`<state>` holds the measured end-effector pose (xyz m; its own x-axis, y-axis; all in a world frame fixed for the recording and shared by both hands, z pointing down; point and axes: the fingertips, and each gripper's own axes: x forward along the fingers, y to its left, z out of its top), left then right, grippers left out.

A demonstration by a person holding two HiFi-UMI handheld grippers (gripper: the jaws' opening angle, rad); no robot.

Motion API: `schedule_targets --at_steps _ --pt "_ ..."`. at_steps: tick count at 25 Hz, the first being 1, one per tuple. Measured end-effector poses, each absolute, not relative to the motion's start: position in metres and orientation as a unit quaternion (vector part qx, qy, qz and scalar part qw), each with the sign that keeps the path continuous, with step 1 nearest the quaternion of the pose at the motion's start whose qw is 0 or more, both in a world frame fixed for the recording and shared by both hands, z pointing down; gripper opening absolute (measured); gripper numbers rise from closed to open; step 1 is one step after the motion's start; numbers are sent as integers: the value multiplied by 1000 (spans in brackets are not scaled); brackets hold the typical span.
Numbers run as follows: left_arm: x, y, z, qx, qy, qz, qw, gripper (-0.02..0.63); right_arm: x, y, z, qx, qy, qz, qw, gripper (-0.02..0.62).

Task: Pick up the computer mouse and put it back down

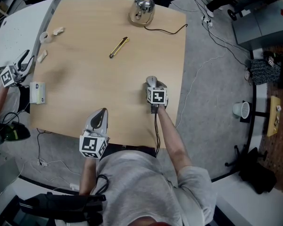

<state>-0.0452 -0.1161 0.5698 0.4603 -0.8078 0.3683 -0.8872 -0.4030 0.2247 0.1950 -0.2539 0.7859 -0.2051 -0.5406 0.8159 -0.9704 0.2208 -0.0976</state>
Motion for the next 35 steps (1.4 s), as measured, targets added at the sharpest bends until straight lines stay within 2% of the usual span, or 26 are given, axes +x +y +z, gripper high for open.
schedule_targets --at_steps 18,35 --pt "-41 -116 560 839 -502 95 185 20 199 -250 758 549 -716 309 300 297" --pt "-27 -113 535 858 -482 80 155 20 197 -222 648 583 -752 240 193 296"
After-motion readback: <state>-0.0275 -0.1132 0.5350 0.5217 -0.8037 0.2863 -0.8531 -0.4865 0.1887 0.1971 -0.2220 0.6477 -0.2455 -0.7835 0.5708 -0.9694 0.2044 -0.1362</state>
